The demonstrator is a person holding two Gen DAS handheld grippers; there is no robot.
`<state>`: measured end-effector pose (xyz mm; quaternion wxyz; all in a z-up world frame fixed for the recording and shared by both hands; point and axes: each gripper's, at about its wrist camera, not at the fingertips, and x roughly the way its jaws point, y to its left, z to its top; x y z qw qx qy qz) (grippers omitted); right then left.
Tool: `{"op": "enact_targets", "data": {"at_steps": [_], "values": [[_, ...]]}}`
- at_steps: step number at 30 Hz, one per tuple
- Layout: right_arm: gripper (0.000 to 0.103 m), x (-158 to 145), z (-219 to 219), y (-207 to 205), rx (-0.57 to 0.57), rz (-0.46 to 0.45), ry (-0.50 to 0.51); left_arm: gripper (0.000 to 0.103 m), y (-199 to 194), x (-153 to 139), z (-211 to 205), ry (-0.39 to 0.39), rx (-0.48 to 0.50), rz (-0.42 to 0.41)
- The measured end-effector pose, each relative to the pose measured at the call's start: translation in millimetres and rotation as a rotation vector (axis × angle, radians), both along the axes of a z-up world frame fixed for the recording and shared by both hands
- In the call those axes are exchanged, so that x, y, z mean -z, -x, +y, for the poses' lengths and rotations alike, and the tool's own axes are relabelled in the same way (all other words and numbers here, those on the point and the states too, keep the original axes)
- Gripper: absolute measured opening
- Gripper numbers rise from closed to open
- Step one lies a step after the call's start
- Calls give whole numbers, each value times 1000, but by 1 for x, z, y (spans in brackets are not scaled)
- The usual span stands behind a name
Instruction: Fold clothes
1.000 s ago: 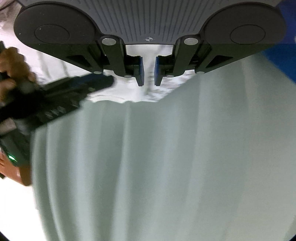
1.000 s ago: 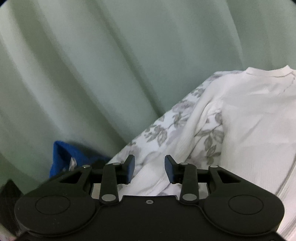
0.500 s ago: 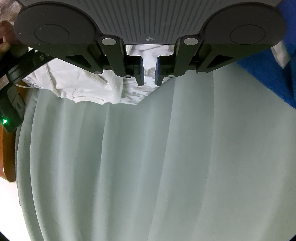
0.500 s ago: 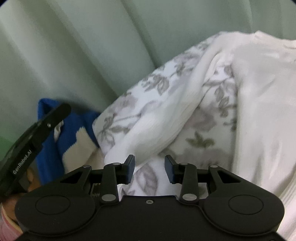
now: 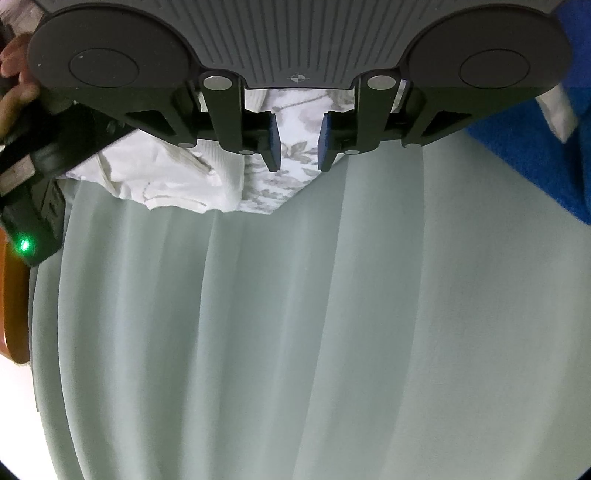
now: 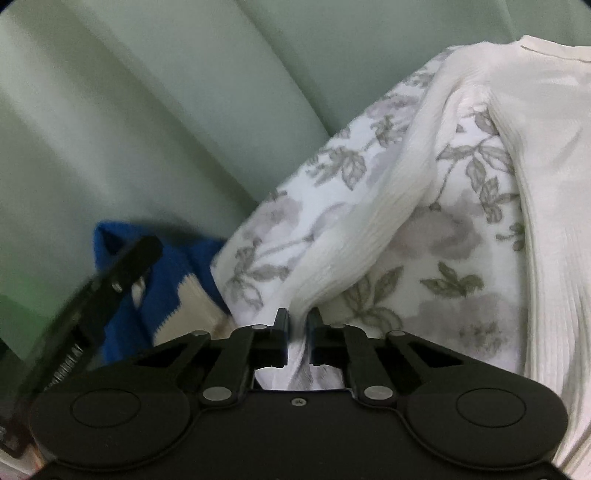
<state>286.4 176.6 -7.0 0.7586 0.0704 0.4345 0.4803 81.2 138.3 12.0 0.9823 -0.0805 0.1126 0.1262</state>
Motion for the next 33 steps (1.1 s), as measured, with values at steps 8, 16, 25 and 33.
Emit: {"op": "enact_targets", "data": {"at_steps": [8,16,25,33], "values": [[10,-45,-29,-18,94,-64,-188,26,-8,10,-1,43,85,38],[10,-63,-59,-38,179,-70,-245,43,-25,15,2,146,284,-2],[10,-65,-74,-40,184,-77,-230,37,-65,27,14,321,489,26],[13,-60,-81,-44,197,-77,-219,4,-67,19,6,402,576,-1]]}}
